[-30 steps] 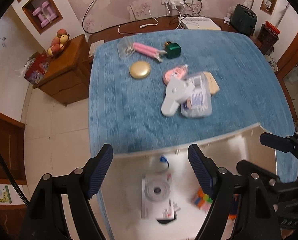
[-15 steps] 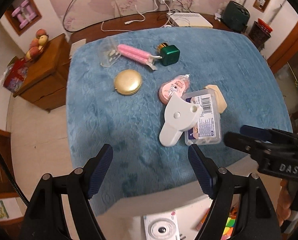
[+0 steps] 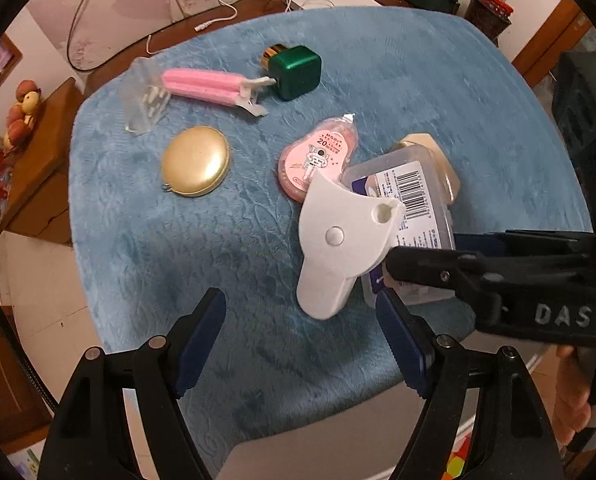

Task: Organize rigid objects
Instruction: 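Grasp the clear plastic box with the right tool while the left tool grasps the white tape measure, then lower the clear box and white device into the tray and open both tools, then grasp the beige wedge block with the right tool while the left tool grasps the pink tape dispenser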

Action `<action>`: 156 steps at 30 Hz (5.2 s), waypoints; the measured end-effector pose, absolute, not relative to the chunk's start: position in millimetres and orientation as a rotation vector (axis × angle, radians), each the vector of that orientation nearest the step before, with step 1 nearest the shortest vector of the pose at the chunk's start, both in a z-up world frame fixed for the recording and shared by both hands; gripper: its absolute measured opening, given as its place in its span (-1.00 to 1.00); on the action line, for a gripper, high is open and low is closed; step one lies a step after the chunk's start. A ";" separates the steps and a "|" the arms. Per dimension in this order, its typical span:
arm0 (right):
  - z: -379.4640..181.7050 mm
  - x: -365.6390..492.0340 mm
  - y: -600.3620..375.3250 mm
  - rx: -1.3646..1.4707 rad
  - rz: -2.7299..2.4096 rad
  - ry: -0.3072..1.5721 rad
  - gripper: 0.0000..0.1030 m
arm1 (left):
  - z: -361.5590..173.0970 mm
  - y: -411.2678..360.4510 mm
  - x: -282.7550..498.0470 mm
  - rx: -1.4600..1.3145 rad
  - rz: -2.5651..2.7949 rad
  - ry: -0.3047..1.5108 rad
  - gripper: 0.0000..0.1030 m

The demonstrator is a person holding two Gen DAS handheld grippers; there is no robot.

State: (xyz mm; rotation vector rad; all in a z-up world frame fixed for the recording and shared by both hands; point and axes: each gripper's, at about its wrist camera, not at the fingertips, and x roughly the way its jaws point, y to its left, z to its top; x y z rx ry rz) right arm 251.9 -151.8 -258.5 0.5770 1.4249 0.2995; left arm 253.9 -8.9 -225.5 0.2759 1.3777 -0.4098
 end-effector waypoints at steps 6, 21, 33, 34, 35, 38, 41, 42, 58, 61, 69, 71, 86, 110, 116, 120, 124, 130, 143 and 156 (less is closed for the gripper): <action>-243.7 243.8 -158.2 0.517 0.277 1.406 -0.27 | -233.3 -9.4 263.9 0.250 -0.432 1.407 0.56; -230.5 212.1 -183.3 0.538 0.215 1.402 -0.29 | -250.1 -39.6 274.5 0.297 -0.390 1.440 0.56; -227.7 205.5 -181.7 0.486 0.182 1.412 -0.34 | -262.9 -82.8 272.5 0.469 -0.247 1.418 0.56; -228.4 206.0 -180.5 0.480 0.182 1.416 -0.34 | -263.6 -82.9 273.1 0.463 -0.242 1.426 0.56; -230.0 207.2 -178.5 0.469 0.184 1.423 -0.34 | -264.2 -82.3 273.7 0.457 -0.234 1.433 0.55; -236.1 211.8 -173.0 0.450 0.192 1.441 -0.34 | -263.9 -76.7 276.1 0.417 -0.230 1.458 0.16; -241.1 214.7 -172.0 0.457 0.197 1.450 -0.34 | -259.9 -71.5 270.9 0.390 -0.225 1.456 0.15; -240.1 214.5 -173.0 0.468 0.198 1.443 -0.34 | -258.1 -70.3 269.1 0.383 -0.227 1.450 0.15; -145.0 172.0 -169.4 0.398 0.297 1.251 -0.34 | -137.5 -29.6 208.0 0.273 -0.295 1.257 0.15; -128.0 151.9 -162.4 0.333 0.322 1.243 -0.34 | -123.0 -24.0 192.0 0.265 -0.315 1.238 0.15; -133.2 93.0 -145.4 0.139 0.334 1.308 -0.34 | -130.0 -24.9 142.8 0.280 -0.320 1.250 0.15; -145.9 81.7 -145.3 0.087 0.304 1.340 -0.34 | -142.2 -26.8 133.7 0.283 -0.307 1.280 0.15; -187.3 57.7 -146.0 -0.071 0.259 1.408 -0.12 | -210.0 -40.8 105.4 0.271 -0.259 1.437 0.16; -146.5 50.5 -159.5 -0.078 0.279 1.292 0.28 | -155.6 -45.6 102.8 0.158 -0.236 1.362 0.63; -136.1 53.5 -161.2 -0.061 0.277 1.269 0.28 | -134.8 -44.3 107.6 0.141 -0.243 1.315 0.63; -129.2 57.8 -161.6 -0.050 0.279 1.252 0.28 | -121.5 -41.6 114.3 0.131 -0.248 1.283 0.63; -123.0 63.9 -161.2 -0.046 0.276 1.234 0.28 | -110.8 -37.0 124.4 0.124 -0.235 1.255 0.63; -112.3 80.6 -162.8 -0.027 0.268 1.206 0.28 | -94.1 -20.0 146.6 0.108 -0.206 1.201 0.63; -140.5 171.3 -184.8 0.020 0.137 1.196 0.28 | -132.7 -12.5 223.8 0.249 -0.220 1.232 0.63; -219.3 245.6 -187.2 -0.001 0.150 1.307 0.28 | -222.5 -37.7 299.0 0.344 -0.276 1.382 0.63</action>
